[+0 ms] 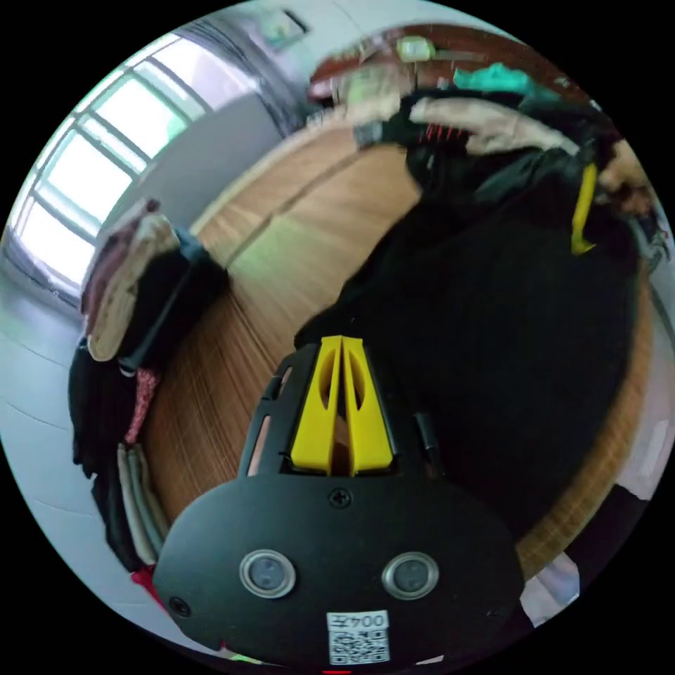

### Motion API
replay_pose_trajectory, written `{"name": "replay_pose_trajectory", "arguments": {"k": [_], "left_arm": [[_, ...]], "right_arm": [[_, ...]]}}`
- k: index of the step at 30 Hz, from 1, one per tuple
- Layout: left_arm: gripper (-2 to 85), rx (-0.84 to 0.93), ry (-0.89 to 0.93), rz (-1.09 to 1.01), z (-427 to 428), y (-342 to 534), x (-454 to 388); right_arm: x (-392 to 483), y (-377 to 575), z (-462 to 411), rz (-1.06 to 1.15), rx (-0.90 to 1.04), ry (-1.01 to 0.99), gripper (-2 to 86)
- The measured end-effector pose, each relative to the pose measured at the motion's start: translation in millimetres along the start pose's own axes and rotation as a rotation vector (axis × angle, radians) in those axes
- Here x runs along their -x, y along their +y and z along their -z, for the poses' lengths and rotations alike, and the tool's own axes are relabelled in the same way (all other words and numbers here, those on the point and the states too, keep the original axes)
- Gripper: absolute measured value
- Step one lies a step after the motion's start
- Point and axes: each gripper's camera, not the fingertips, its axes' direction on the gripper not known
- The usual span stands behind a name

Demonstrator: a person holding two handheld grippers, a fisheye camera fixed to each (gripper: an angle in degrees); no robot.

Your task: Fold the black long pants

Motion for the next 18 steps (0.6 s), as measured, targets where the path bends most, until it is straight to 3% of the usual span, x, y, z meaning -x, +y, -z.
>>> {"name": "replay_pose_trajectory", "arguments": {"k": [2,5,8,10,11,12,18], "left_arm": [[0.1,-0.09,0.048,0.035,16,20,20],[0.1,-0.041,0.064,0.129,54,28,45],[0.1,-0.227,0.105,0.185,116,34,79],[0.2,-0.152,0.077,0.091,113,21,83],[0.2,-0.001,0.103,0.034,91,16,88],[0.3,-0.079,0.133,0.046,100,24,104],[1.2,-0.083,0.247,0.33,184,71,194]], "right_arm": [[4,9,-1,0.002,-0.016,-0.003,10.1],[10,23,-4,0.008,-0.031,-0.014,9.8],[18,37,-8,0.02,-0.033,-0.018,9.6],[25,49,-11,0.025,-0.03,-0.019,9.6],[27,53,-12,0.024,-0.03,-0.02,9.7],[30,61,-14,0.022,-0.036,-0.021,9.7],[46,112,-25,0.016,-0.113,-0.054,10.0]]}}
